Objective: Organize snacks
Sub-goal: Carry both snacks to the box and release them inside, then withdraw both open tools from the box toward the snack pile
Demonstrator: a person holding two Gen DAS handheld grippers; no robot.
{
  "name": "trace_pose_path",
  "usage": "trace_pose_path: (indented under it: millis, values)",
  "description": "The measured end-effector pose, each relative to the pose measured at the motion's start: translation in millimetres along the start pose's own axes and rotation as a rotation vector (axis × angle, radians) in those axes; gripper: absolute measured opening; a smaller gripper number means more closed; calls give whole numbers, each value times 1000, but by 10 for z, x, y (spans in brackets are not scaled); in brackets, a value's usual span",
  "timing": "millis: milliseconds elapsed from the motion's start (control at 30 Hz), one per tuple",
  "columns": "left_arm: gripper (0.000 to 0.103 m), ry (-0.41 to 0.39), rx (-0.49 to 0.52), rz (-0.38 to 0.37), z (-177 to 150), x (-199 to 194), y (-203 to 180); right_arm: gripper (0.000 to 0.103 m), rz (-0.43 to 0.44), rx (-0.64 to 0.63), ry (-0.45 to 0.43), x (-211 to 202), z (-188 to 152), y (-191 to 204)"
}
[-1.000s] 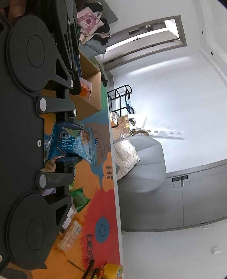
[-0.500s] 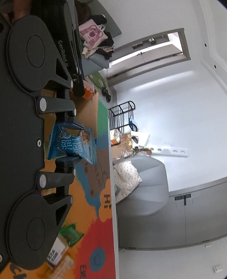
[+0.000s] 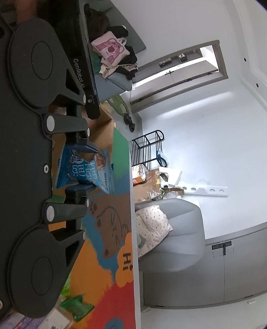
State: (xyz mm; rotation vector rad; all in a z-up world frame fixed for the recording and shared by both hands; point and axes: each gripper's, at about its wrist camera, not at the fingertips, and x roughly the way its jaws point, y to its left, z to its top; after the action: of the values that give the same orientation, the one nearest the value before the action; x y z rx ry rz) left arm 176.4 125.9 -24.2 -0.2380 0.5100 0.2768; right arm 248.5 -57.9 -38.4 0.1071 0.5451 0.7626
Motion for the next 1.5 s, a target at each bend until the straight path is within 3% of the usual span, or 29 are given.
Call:
trace_pose_path:
  millis: [300,400,567,667,733,833,1033,1167,1500]
  values:
    - [22,-10,-34,41,47,25,102,32,57,29,-8,168,71,69]
    - [26,-10,-39,44,53,-16,101,48,51,38,-20,170,89,56]
    - [53,-11,-45,53,42,-83,93,61,31,59,-37,17,61,-39]
    - [72,-9,-47,53,36,-100,73,77,15,80,-44,-85,41,-121]
    - [81,-1,-50,47,29,-115,44,87,5,92,-54,-182,14,-175]
    - [87,6,-65,58,5,-140,4,94,-13,101,-49,-272,-32,-254]
    - [90,35,-62,48,-59,-178,-152,101,-47,133,-31,-486,-131,-412]
    - [99,20,-48,55,-123,-255,-271,103,-103,163,-36,-642,-171,-525]
    - [103,7,-26,-46,-206,-404,-591,103,-206,200,-79,-1017,-296,-854]
